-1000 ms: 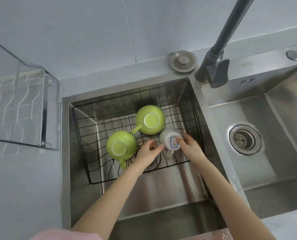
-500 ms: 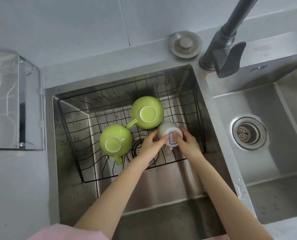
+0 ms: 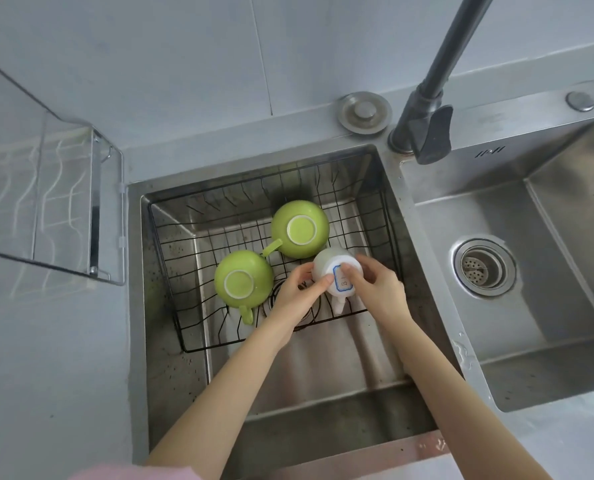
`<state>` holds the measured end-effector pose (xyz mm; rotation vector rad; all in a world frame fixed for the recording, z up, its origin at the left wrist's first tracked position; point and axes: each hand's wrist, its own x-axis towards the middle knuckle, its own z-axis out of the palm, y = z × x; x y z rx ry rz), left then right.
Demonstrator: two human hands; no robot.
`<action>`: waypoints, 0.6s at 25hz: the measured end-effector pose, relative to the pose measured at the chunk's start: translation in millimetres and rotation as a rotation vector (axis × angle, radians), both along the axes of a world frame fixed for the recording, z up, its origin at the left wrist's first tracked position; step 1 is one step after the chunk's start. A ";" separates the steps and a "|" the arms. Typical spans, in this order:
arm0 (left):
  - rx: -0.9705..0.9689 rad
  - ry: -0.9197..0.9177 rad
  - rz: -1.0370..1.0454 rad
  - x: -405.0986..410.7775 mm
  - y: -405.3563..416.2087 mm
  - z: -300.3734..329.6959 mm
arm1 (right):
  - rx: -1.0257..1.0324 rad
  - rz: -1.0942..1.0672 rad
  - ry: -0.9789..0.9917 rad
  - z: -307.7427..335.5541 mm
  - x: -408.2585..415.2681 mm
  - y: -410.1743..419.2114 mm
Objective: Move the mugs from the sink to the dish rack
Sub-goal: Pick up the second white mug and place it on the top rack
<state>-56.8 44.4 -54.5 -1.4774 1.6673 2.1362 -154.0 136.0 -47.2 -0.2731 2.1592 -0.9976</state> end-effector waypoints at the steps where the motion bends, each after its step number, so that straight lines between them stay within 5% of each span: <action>1: 0.025 0.021 0.025 5.1 3.1 4.4 | -0.005 0.015 0.013 5.7 3.7 1.7; 15: -0.026 0.279 0.045 97.9 17.5 103.3 | -0.190 0.522 0.231 114.8 62.2 49.8</action>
